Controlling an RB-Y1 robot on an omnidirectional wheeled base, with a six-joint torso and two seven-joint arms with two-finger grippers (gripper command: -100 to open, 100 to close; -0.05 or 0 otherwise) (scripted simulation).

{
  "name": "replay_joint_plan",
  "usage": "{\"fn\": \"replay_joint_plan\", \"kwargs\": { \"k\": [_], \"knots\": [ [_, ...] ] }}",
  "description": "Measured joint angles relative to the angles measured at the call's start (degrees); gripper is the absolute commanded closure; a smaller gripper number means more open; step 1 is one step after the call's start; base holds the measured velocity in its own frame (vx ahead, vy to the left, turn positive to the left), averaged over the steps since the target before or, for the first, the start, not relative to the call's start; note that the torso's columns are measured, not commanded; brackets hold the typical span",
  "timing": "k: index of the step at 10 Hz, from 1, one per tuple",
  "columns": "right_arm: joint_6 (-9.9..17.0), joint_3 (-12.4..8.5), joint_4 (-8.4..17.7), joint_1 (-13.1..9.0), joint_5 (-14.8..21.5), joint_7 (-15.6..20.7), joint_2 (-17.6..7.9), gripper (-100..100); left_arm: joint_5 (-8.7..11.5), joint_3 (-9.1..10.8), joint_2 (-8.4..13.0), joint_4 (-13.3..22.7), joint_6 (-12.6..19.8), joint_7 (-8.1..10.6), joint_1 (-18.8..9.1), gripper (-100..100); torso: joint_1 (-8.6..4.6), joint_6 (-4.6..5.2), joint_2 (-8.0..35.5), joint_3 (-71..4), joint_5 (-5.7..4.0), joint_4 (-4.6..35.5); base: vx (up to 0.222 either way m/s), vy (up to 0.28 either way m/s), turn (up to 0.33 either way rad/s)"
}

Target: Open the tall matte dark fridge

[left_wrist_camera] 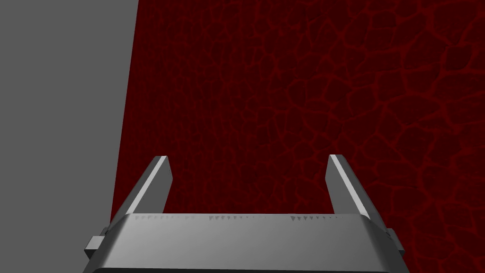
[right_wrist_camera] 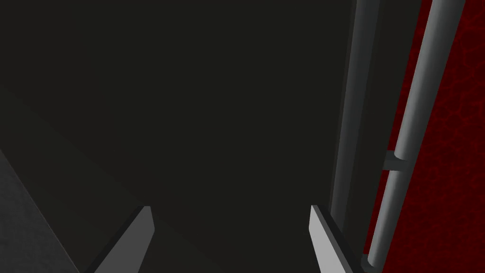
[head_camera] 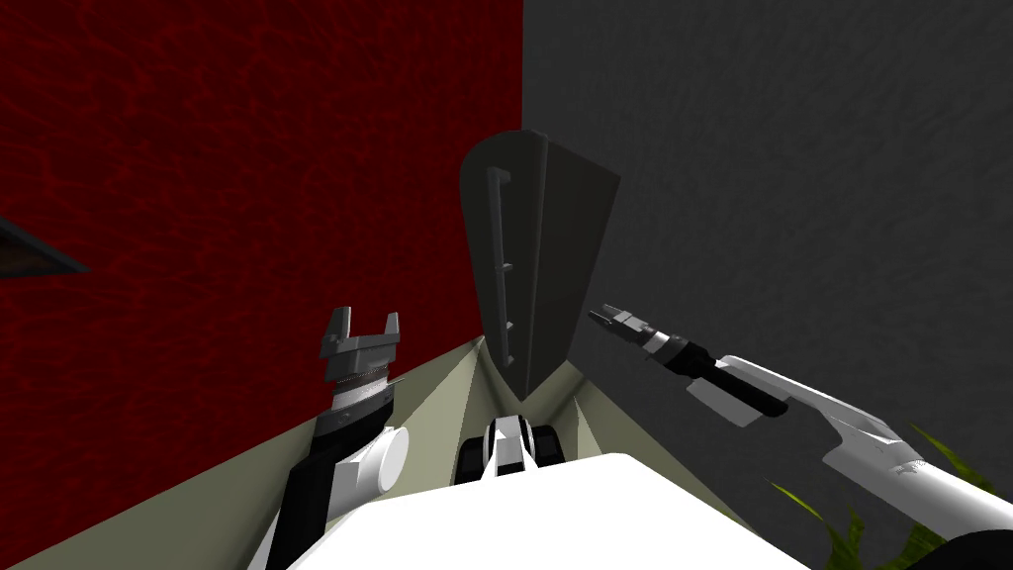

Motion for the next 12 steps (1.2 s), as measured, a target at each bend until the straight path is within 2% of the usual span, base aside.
{"fn": "replay_joint_plan", "kwargs": {
  "k": [1,3,4,6,12],
  "knots": [
    [-0.1,-0.6,1.2,-0.1,0.1,0.8,-1.6,-100,0.0,0.0,0.0,0.0,0.0,0.0,0.0,0,0.05,-0.03,-0.1,0.0,0.01,0.0,0.049,0.02,0.032],
    [-0.1,-1.2,1.8,-0.1,0.2,1.7,-4.9,-100,0.0,0.0,0.0,0.0,0.0,0.0,0.0,0,0.0,0.0,0.0,0.0,0.0,0.0,0.032,0.014,0.026],
    [-0.4,-2.0,3.1,-0.1,0.2,2.4,-6.8,-100,0.0,0.0,0.0,0.0,0.0,0.0,0.0,0,0.04,-0.02,0.0,0.0,0.01,0.0,0.042,0.016,0.039],
    [-0.5,-2.9,3.5,0.4,0.3,3.3,-10.1,-100,0.0,0.0,0.0,0.0,0.0,0.0,0.0,0,0.01,0.0,0.0,0.0,0.0,0.0,0.026,0.012,0.016],
    [-0.8,-5.5,7.3,0.2,0.5,6.2,-20.1,-100,0.0,0.0,0.0,0.0,0.0,0.0,0.0,0,0.01,0.0,0.0,0.0,0.0,0.0,0.022,0.016,0.025]
  ]
}}
